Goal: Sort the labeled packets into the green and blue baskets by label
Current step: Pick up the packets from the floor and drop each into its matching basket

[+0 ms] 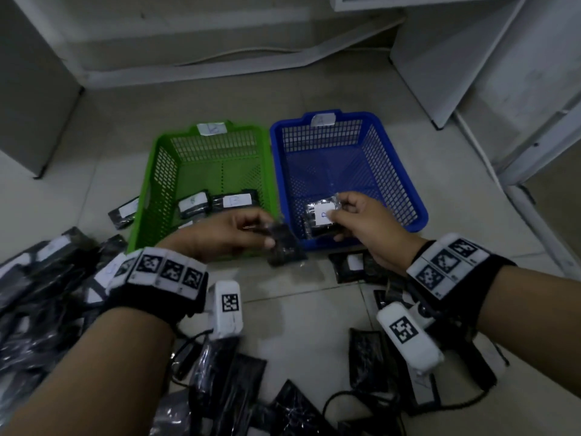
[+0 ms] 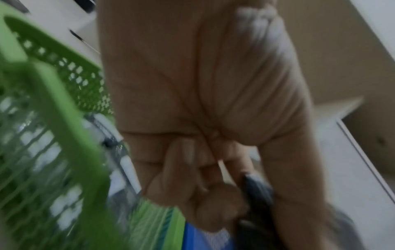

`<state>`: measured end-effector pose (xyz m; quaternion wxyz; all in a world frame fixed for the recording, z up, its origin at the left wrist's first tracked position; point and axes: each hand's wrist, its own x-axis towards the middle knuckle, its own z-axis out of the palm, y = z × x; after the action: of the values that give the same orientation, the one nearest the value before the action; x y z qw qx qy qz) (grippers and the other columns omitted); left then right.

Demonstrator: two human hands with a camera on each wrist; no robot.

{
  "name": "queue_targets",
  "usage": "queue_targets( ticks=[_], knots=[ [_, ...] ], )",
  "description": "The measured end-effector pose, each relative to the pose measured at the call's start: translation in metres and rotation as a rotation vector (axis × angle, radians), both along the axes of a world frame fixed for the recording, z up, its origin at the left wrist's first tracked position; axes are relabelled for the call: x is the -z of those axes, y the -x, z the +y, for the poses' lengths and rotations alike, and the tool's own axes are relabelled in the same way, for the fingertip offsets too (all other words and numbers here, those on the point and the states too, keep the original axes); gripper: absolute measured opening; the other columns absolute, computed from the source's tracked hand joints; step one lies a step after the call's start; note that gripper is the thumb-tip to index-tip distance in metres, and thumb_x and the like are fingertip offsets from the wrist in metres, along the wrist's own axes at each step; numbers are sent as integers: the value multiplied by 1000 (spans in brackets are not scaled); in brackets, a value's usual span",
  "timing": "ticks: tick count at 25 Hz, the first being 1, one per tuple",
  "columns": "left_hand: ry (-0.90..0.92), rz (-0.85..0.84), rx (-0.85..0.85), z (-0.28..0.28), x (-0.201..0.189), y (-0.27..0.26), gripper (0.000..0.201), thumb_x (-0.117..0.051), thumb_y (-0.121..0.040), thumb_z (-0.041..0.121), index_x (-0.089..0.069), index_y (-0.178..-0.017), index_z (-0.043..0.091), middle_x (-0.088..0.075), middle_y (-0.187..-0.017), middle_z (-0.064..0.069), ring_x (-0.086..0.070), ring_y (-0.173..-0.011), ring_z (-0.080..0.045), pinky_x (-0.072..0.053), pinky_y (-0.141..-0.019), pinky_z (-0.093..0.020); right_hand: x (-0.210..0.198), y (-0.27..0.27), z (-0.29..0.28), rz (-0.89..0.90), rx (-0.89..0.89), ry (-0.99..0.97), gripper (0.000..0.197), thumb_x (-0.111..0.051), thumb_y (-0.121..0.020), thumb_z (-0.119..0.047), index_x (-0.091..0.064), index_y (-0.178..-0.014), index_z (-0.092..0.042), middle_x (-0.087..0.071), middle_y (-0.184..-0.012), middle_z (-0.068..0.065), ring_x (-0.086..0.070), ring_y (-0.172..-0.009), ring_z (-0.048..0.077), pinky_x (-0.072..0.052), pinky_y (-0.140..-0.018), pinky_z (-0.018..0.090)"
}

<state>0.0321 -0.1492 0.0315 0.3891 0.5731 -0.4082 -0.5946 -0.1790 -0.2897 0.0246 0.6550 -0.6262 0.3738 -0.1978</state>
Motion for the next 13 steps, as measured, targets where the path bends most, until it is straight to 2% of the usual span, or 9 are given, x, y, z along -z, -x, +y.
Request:
queue_targets(
  ticks=[2,4,6,7,8,9,10,11,13],
  knots=[
    [97,-91,-265,9,-6,-23,27,-80,-67,9,-64,-87,19,-67,-80,-3,-60,-71,-17,-49,-59,-27,1,-23,1,15,-36,16,17,-59,-90,-5,-58,-101,-18,-65,-83,-4,-60,-70,6,-53,-62,26],
    [151,-250,-490,16,-1,-38,27,-69,-75,-9,-62,-86,15,-68,-85,-1,-64,-79,-17,-55,-72,-35,3,-48,3,34,-94,31,17,-59,-90,-5,-56,-98,-19,-64,-81,-4,-59,-68,11,-51,-58,21],
    [167,-387,-563,21,12,-48,33,-69,-72,-14,-64,-83,17,-69,-89,4,-64,-86,-16,-54,-85,-42,7,-73,2,74,-129,84,17,-58,-90,-4,-57,-100,-18,-64,-83,1,-60,-68,16,-50,-55,17],
    [160,-429,-573,23,22,-55,36,-73,-69,-12,-65,-83,19,-69,-92,4,-65,-86,-14,-54,-88,-42,10,-86,1,96,-144,126,19,-58,-89,-3,-59,-103,-16,-65,-86,3,-62,-72,19,-53,-59,19],
    [135,-461,-577,24,32,-61,37,-78,-65,-8,-66,-85,21,-69,-98,0,-66,-88,-15,-54,-90,-42,12,-98,-1,130,-164,199,23,-60,-87,-4,-62,-108,-14,-66,-91,4,-64,-79,21,-56,-67,25],
    [104,-491,-594,25,41,-69,38,-84,-61,-1,-66,-86,22,-67,-103,-5,-67,-91,-17,-55,-90,-40,14,-111,-5,185,-200,308,28,-61,-86,-5,-63,-112,-13,-67,-97,4,-64,-88,21,-56,-78,32],
    [73,-534,-621,24,48,-77,41,-88,-57,8,-66,-87,24,-63,-108,-8,-66,-92,-18,-56,-88,-36,15,-123,-7,247,-248,438,32,-62,-85,-7,-63,-116,-13,-66,-103,3,-63,-93,18,-54,-84,34],
    [34,-582,-651,23,53,-82,44,-90,-54,16,-65,-88,27,-60,-111,-8,-65,-93,-17,-56,-87,-33,16,-133,-9,305,-298,556,33,-62,-85,-8,-62,-118,-14,-64,-105,2,-60,-94,16,-51,-84,31],
    [-44,-682,-669,20,60,-93,47,-90,-53,25,-62,-91,29,-52,-114,-5,-61,-95,-16,-51,-93,-30,19,-149,-9,359,-395,691,30,-60,-87,-7,-56,-117,-13,-62,-101,2,-57,-87,15,-47,-74,29]
  ],
)
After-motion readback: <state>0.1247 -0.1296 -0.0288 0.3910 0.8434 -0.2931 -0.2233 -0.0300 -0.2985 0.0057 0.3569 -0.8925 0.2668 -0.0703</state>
